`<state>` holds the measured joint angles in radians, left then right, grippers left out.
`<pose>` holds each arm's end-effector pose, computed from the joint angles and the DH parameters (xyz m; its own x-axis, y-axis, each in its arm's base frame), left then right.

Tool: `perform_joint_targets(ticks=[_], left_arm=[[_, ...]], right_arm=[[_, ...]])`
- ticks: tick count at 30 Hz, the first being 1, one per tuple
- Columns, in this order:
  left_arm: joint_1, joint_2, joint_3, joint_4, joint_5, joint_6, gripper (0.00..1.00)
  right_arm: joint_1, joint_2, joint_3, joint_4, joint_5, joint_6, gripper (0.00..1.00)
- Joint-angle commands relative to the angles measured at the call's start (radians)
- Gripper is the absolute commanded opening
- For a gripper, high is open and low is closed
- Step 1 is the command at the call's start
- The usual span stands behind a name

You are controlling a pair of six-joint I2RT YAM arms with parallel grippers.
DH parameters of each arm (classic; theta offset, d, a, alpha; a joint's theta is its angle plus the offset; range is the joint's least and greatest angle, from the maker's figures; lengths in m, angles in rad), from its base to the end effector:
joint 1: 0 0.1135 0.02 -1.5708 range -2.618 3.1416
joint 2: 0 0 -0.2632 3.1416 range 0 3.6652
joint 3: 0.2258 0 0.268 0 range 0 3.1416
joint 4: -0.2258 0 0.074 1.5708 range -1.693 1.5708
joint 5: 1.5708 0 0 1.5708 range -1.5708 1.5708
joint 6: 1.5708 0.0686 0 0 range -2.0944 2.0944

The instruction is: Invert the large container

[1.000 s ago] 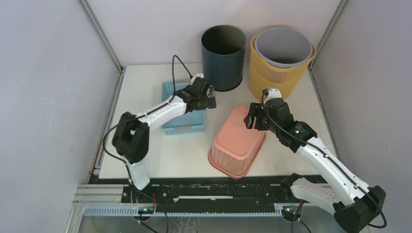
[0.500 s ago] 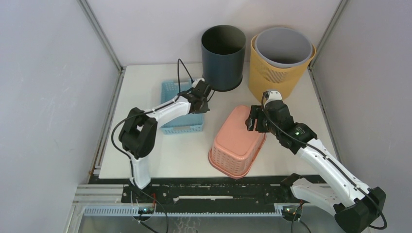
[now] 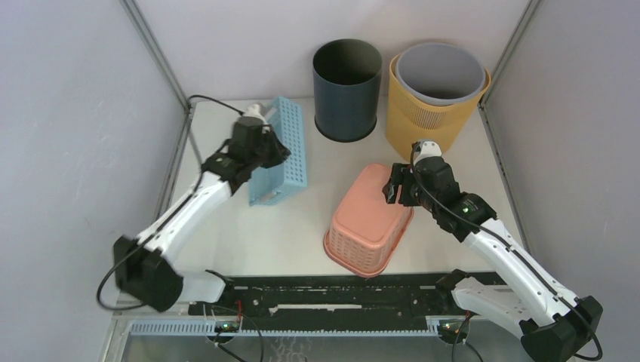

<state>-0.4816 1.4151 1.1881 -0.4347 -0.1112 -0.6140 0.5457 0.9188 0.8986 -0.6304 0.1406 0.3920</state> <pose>0.3220 -0.1597 0.2858 -0.6656 -0.2982 -0.6841 -0.0009 0.9170 -0.3988 0.2064 0.1141 0.2915 -0.6383 0.0549 -0.7678 -0.1890 0.9557 0.2256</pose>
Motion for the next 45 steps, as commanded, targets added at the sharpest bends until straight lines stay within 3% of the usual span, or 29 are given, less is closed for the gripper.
perform_joint_targets(ticks=[1,8,11,21,24,26,31,37,40,42,45], left_arm=[[0.080,-0.228,-0.081,0.171,0.241,-0.083,0.00],[0.188,-0.319,-0.320,0.499,0.511,-0.323,0.00],[0.216,-0.290,-0.445,0.739,0.591,-0.443,0.00],[0.273,-0.133,-0.667,1.363,0.695,-0.788,0.00],[0.297,-0.049,-0.722,1.619,0.710,-0.943,0.00],[0.322,0.073,-0.781,1.889,0.712,-1.096,0.00],[0.326,0.109,-0.843,1.886,0.698,-1.049,0.00],[0.393,0.127,-0.932,1.741,0.702,-0.977,0.04],[0.441,0.108,-0.967,1.652,0.722,-0.923,0.13],[0.466,0.074,-0.979,1.572,0.733,-0.874,0.25],[0.482,-0.011,-0.959,1.361,0.731,-0.766,0.38]], right_arm=[[-0.010,-0.022,0.017,0.006,0.005,0.000,0.74],[-0.012,-0.009,0.053,-0.012,0.001,-0.008,0.74],[-0.012,-0.012,0.057,-0.017,-0.001,-0.009,0.74],[-0.012,-0.012,0.057,-0.032,0.008,-0.009,0.74],[-0.012,-0.007,0.057,-0.031,0.006,-0.006,0.74],[-0.010,-0.001,0.057,-0.028,0.004,-0.004,0.74],[-0.010,0.005,0.054,-0.025,0.006,-0.005,0.74],[-0.012,0.013,0.046,-0.017,0.003,-0.007,0.74],[-0.012,0.017,0.042,-0.011,0.001,-0.010,0.74],[-0.012,0.022,0.039,-0.005,-0.002,-0.010,0.74],[-0.012,0.034,0.037,0.003,-0.004,-0.010,0.74]])
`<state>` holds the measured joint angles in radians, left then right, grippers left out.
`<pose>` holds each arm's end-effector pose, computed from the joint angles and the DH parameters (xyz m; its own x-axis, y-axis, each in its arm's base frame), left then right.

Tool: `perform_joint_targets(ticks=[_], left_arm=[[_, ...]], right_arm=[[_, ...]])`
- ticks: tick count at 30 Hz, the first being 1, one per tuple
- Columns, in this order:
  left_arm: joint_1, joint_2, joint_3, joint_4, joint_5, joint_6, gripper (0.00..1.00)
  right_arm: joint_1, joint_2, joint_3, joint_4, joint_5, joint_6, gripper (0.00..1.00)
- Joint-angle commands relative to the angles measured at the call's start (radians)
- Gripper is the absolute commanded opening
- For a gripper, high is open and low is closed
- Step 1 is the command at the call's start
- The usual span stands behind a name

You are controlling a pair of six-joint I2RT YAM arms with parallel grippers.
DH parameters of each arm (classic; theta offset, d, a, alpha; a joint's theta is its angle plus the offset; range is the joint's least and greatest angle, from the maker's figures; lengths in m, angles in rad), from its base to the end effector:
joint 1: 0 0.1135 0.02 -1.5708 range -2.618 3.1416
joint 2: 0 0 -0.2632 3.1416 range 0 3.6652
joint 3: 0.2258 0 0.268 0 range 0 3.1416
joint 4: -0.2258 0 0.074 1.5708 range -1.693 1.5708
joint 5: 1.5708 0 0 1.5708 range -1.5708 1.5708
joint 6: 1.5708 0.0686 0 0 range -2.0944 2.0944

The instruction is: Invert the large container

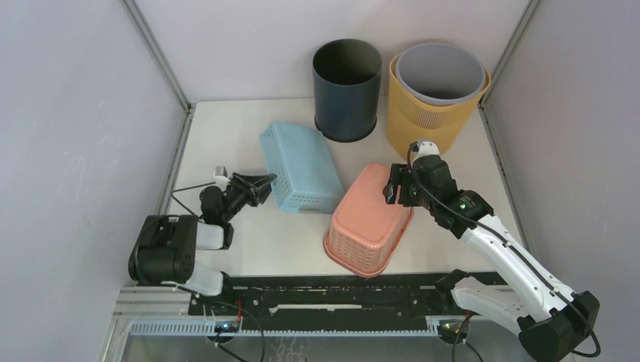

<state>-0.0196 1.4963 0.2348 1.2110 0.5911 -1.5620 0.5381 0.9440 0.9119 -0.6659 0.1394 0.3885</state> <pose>0.2671 -0.0435 0.1388 -0.5732 -0.8192 0.0193 -0.0454 0.0082 -0.9989 0.2087 0.1135 0.2870 -0.6684 0.0380 -0.7429 -0.1761 0.9622 0.2076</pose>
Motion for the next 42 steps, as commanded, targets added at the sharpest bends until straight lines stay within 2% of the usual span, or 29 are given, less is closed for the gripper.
perform_joint_targets(ticks=[1,6,7,10,16,17,23,25,29,35,42], left_arm=[[0.020,-0.135,0.008,-0.374,0.018,0.235,0.41],[0.021,-0.399,0.142,-1.012,-0.176,0.550,0.56],[0.021,-0.442,0.167,-1.091,-0.217,0.592,0.58],[0.021,-0.535,0.227,-1.248,-0.315,0.667,0.64],[0.000,-0.596,0.290,-1.378,-0.406,0.758,0.65],[-0.031,-0.600,0.312,-1.402,-0.430,0.781,0.65],[-0.439,-0.560,0.512,-1.609,-0.743,0.867,0.65],[-0.560,-0.531,0.564,-1.642,-0.825,0.869,0.65],[-0.697,-0.400,0.673,-1.646,-0.893,0.874,0.65],[-0.759,-0.061,0.877,-1.596,-0.861,0.884,0.63],[-0.806,0.224,1.212,-1.625,-0.871,0.932,0.63]], right_arm=[[-0.004,0.013,0.024,0.041,-0.004,-0.008,0.74],[-0.008,0.024,0.024,0.048,-0.002,-0.011,0.75],[-0.010,0.024,0.024,0.049,-0.001,-0.011,0.76],[-0.018,0.022,0.016,0.056,-0.004,-0.010,0.76],[-0.040,0.014,-0.001,0.059,-0.003,-0.003,0.80],[-0.044,0.011,-0.005,0.056,0.003,-0.002,0.81],[-0.100,-0.031,-0.013,0.043,0.005,0.001,0.82],[-0.121,-0.046,-0.014,0.033,0.003,0.003,0.83],[-0.158,-0.078,-0.034,0.039,0.000,0.011,0.83],[-0.204,-0.105,-0.064,0.045,-0.010,0.025,0.83],[-0.229,-0.157,-0.069,0.017,-0.019,0.030,0.83]])
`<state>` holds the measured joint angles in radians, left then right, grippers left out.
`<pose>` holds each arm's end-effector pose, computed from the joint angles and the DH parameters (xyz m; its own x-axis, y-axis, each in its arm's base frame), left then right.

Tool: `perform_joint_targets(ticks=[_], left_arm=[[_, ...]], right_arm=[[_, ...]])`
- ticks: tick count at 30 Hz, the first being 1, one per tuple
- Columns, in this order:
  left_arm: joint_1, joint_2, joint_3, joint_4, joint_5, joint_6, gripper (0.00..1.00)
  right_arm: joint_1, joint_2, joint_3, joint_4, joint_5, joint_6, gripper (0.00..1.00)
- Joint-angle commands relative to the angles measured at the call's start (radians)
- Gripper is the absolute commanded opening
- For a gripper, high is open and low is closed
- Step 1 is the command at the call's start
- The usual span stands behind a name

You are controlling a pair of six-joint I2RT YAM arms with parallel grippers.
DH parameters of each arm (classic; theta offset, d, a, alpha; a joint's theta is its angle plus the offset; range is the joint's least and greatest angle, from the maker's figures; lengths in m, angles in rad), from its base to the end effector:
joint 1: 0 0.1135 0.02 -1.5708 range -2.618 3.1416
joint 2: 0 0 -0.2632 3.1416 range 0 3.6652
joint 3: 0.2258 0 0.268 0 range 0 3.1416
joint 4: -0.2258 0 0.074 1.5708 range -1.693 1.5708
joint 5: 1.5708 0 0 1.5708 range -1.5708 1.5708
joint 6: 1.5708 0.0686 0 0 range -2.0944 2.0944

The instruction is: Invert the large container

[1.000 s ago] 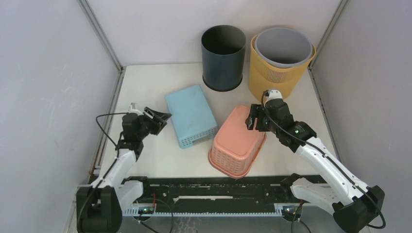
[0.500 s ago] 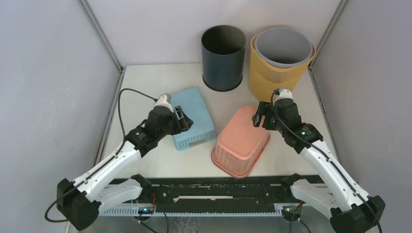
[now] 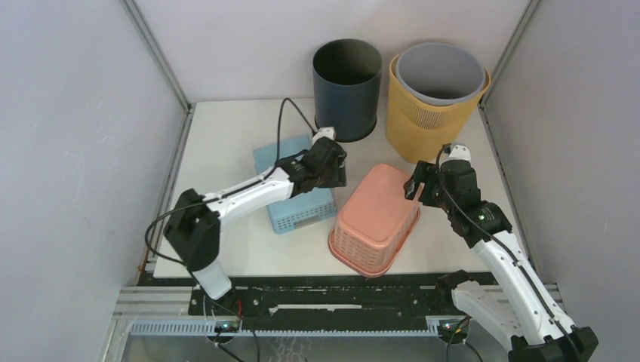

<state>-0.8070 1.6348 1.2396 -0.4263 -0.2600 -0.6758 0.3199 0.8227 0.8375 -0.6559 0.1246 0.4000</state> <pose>0.2870 -0.2742 0.2283 -0.7559 -0.0846 -0.6492 0.1333 0.9509 -0.2792 0.2069 0.0595 0.2853 -0.6076 0.2058 -0.7671 0.0208 0.9696 0.2436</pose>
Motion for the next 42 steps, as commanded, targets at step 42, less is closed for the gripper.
perform_joint_targets(ticks=[42], left_arm=[[0.476,-0.416,-0.064,-0.001,0.097,0.114,0.59]], right_arm=[[0.203,0.667,0.068,0.557,-0.156,0.282,0.81]])
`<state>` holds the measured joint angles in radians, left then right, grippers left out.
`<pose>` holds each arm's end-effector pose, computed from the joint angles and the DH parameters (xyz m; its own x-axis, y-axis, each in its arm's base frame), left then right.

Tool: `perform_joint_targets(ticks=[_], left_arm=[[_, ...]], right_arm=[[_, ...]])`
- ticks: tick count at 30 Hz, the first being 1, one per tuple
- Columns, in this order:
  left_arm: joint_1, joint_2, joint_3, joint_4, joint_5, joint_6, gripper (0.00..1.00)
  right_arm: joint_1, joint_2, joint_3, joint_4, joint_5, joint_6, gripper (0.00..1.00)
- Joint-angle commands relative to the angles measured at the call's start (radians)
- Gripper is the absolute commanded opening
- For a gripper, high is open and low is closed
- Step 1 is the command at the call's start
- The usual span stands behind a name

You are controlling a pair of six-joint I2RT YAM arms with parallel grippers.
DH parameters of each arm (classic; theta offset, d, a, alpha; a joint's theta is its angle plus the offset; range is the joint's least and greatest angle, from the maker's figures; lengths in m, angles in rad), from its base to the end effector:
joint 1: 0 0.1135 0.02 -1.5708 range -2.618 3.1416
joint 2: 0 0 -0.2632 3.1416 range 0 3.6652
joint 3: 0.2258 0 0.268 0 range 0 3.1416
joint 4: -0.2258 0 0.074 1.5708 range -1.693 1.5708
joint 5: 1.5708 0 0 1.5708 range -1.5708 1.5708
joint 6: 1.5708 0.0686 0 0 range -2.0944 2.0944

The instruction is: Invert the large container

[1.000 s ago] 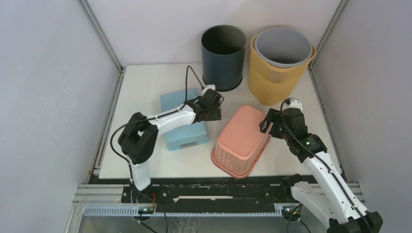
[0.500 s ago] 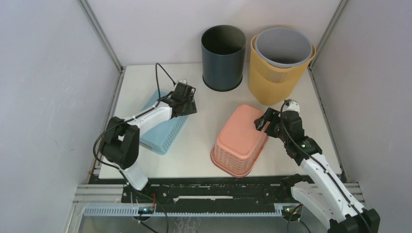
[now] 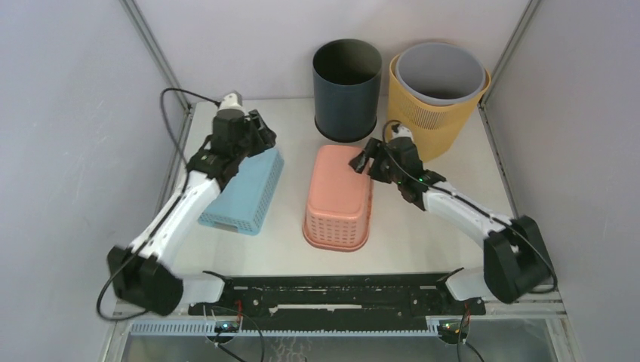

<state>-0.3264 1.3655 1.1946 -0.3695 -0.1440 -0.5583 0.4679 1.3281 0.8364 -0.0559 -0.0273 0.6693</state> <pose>0.3400 -0.1047 0.3129 -0.5197 -0.3776 -0.7664 -0.0879 0.9159 -0.3916 0.3000 0.1537 0.2243 -0.6570 0.3629 -0.6608 -0.0816 0.8371 0.5409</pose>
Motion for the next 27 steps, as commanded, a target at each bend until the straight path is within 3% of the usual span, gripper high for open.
perform_joint_targets(ticks=[1,9,14,19,27], left_arm=[[-0.004,-0.173,-0.028,-0.086,-0.031,-0.008,0.59],[-0.004,-0.413,-0.329,-0.127,-0.136,-0.109,0.61],[-0.004,-0.467,-0.429,-0.162,-0.174,-0.172,0.62],[-0.005,-0.572,-0.450,-0.238,-0.175,-0.217,0.63],[-0.004,-0.719,-0.352,-0.558,-0.247,-0.344,0.66]], right_arm=[[0.071,0.209,0.106,-0.030,-0.004,0.022,0.81],[0.214,0.533,0.420,0.057,-0.026,0.123,0.79],[0.240,0.651,0.592,0.045,-0.105,0.080,0.80],[0.207,0.447,0.485,-0.043,0.000,-0.026,0.85],[0.250,0.113,0.246,-0.211,0.165,-0.168,0.87]])
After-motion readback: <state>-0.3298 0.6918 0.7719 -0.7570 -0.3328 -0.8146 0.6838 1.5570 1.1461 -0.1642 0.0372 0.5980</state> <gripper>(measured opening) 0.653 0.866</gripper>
